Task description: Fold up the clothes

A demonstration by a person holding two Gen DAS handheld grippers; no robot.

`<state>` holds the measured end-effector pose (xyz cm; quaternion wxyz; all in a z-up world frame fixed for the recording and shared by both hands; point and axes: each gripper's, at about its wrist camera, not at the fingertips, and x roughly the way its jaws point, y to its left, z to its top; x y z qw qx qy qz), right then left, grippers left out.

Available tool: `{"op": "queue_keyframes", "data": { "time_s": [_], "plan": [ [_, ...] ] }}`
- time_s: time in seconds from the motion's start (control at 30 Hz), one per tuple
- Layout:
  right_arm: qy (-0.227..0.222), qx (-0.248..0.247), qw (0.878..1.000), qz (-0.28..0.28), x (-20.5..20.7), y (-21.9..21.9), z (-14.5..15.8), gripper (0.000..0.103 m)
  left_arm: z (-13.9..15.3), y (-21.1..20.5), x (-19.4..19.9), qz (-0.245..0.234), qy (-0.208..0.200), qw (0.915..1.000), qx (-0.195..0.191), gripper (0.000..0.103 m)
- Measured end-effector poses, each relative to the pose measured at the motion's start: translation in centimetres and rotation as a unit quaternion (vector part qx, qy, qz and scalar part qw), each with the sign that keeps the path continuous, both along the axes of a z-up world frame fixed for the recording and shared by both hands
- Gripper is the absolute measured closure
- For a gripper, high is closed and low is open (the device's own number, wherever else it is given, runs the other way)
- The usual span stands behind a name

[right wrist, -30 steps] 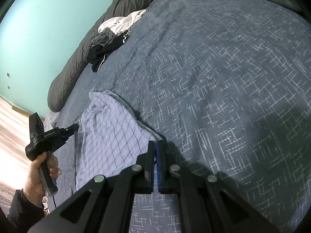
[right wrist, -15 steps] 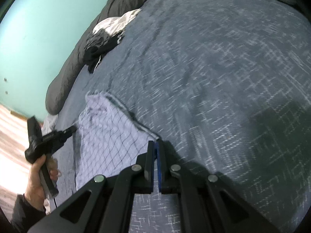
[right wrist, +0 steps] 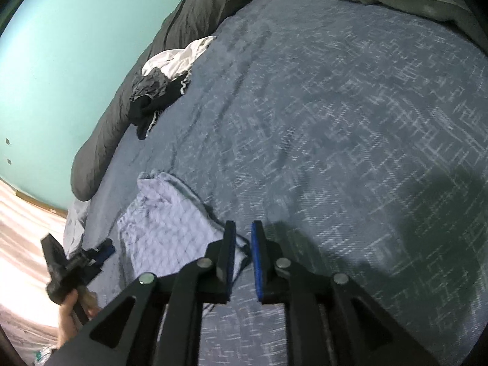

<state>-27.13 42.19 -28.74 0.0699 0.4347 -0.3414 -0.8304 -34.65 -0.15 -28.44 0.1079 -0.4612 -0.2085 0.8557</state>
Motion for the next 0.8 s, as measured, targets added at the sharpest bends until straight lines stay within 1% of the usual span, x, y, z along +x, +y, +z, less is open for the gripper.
{"op": "queue_keyframes", "data": {
  "time_s": [0.1,0.17,0.27,0.47,0.57,0.63,0.8],
  "plan": [
    [0.005,0.011,1.0,0.017,-0.1,-1.3,0.4,0.088,-0.4,-0.1,0.2,0.002,0.008,0.9998,0.017,0.064],
    [0.008,0.021,0.999,0.031,-0.3,-2.4,0.7,0.075,-0.4,0.0,0.2,-0.001,0.014,0.9996,0.022,0.064],
    [0.007,0.03,0.998,0.051,-0.6,-4.0,0.9,0.069,-0.6,-0.2,-0.1,-0.005,0.017,0.9995,0.026,0.064],
    [0.013,0.04,0.995,0.091,-1.2,-7.1,1.4,0.068,-1.2,-1.2,-0.7,-0.006,0.016,0.999,0.042,0.064],
    [0.013,0.023,0.995,0.1,-2.0,-7.8,1.8,0.068,-1.4,-1.4,-0.7,-0.006,0.014,0.9987,0.048,0.064],
    [0.013,0.016,0.994,0.105,-3.1,-8.1,2.2,0.067,-1.5,-1.5,-0.8,-0.006,0.012,0.9984,0.054,0.064],
    [0.014,0.032,0.99,0.139,-7.6,-9.6,4.2,0.067,-1.6,-1.6,-0.9,-0.005,0.01,0.9981,0.061,0.064]
  ]
}}
